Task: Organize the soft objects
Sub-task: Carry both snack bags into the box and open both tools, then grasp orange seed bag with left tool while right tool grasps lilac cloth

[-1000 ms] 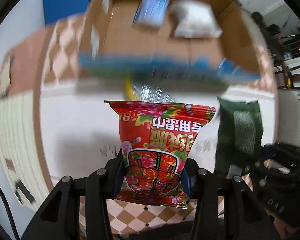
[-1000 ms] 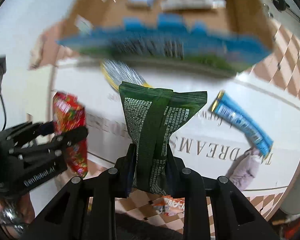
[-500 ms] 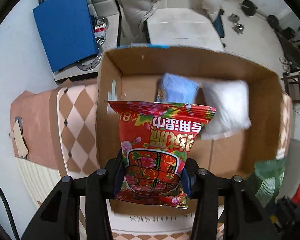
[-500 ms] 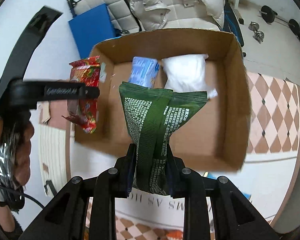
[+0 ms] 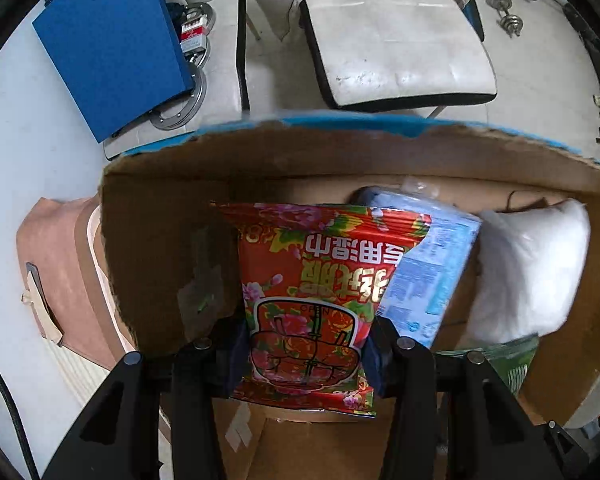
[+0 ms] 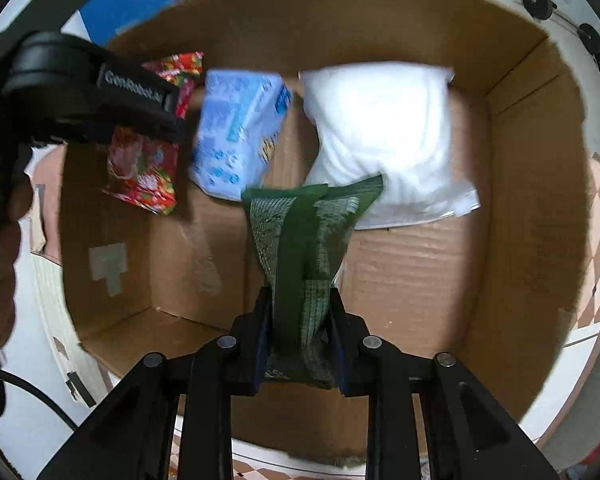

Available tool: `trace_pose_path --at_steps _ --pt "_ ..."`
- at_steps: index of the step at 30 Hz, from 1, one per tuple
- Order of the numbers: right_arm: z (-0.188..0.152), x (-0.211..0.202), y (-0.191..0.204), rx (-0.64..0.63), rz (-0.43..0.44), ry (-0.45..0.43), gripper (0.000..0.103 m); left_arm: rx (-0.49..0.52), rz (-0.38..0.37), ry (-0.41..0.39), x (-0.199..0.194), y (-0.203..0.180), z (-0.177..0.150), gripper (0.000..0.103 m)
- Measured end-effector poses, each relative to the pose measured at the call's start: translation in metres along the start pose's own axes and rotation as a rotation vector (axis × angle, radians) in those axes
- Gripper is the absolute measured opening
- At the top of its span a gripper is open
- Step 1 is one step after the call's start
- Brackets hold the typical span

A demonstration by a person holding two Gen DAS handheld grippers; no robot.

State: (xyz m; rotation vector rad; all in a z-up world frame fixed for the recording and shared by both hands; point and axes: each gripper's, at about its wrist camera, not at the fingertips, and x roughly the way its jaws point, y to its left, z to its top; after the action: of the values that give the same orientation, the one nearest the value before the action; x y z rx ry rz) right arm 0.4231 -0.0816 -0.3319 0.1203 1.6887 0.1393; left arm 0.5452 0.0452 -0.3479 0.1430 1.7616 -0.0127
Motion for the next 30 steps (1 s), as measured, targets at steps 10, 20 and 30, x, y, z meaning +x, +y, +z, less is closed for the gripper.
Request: trace_pose_path --at_steps 10,20,30 --pt "0.006 0.020 -0.001 0.011 0.000 0.048 0.026 0.007 -0.045 0.032 -0.009 -0.002 0.001 0.050" --pt "-0.003 -0.021 -0.010 -0.010 -0.035 -0.031 0.100 -0.019 -0.105 -0.140 -0.063 0.008 -0.037 0.100" --pt "-0.058 -0.099 -0.028 -0.047 -0.047 -0.235 0.103 0.019 -0.053 -0.380 -0.122 -0.015 -0.161 0.100"
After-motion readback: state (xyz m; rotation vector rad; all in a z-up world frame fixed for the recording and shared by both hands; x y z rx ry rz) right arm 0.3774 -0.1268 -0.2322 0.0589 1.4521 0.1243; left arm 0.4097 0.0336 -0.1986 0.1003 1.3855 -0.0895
